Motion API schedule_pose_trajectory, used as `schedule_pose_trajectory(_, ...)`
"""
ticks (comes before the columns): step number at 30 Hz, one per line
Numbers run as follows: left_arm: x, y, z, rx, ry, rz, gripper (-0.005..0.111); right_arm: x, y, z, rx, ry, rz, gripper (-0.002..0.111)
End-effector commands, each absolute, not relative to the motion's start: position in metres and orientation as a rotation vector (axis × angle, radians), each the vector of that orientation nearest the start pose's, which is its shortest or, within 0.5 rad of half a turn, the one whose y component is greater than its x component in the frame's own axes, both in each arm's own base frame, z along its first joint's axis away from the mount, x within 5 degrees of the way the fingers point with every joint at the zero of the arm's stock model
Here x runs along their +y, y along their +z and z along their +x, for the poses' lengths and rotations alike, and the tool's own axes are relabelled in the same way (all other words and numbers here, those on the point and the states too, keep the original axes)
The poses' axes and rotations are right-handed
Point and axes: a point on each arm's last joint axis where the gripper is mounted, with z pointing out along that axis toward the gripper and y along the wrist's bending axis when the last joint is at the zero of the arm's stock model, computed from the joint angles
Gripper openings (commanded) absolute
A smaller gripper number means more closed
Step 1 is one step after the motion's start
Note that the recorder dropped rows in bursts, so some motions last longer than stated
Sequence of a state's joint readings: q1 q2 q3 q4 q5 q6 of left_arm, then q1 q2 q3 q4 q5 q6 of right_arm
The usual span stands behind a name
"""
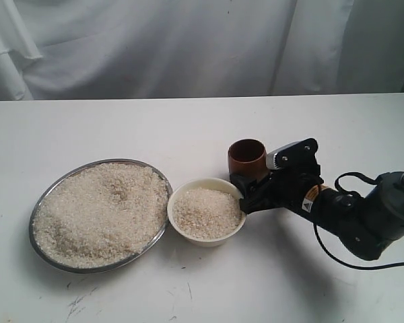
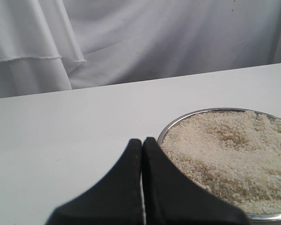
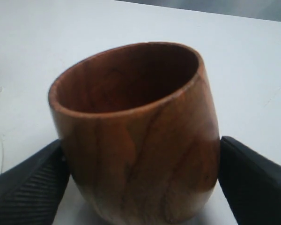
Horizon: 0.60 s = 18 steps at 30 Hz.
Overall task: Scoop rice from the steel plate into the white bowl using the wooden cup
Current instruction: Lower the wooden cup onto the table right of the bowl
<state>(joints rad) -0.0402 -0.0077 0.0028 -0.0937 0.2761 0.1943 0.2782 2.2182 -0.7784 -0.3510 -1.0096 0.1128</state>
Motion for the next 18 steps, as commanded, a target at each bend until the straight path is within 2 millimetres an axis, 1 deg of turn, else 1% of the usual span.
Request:
schedule_pose_trajectory(1, -0.0048, 0.1892, 0.0548, 1.742, 0.015, 0.143, 0.0, 0.1245, 0.0488, 0.3346, 1.884, 0.429, -0.587, 0.005)
schedule_pose_trajectory(3, -0.0048, 0.1892, 0.0548, 1.742, 0.015, 0.143, 0.0, 0.1256, 0.0483, 0.3336, 1.888, 0.444, -0.6, 0.016)
schedule_pose_trajectory(4, -0.0048, 0.1892, 0.0548, 1.742, 0.016, 0.144, 0.0, 0.1252, 0.0471, 0.3332, 1.91, 0.454, -0.581, 0.028)
schedule_pose_trajectory(8, -0.0048, 0.1892, 0.0548, 1.742, 0.017, 0.146, 0.0, 0.1249, 0.0467, 0.3333, 1.912, 0.445, -0.588, 0.057)
schedule_pose_trajectory(10, -0.0048, 0.1892, 0.0548, 1.742, 0.017, 0.146, 0.0, 0.1232, 0.0465, 0.3338, 1.916, 0.441, -0.584, 0.065)
schedule_pose_trajectory(18, -0.0048, 0.1892, 0.0548, 1.742, 0.016, 0.145, 0.0, 0.1203, 0.0461, 0.3343, 1.918, 0.442, -0.592, 0.079)
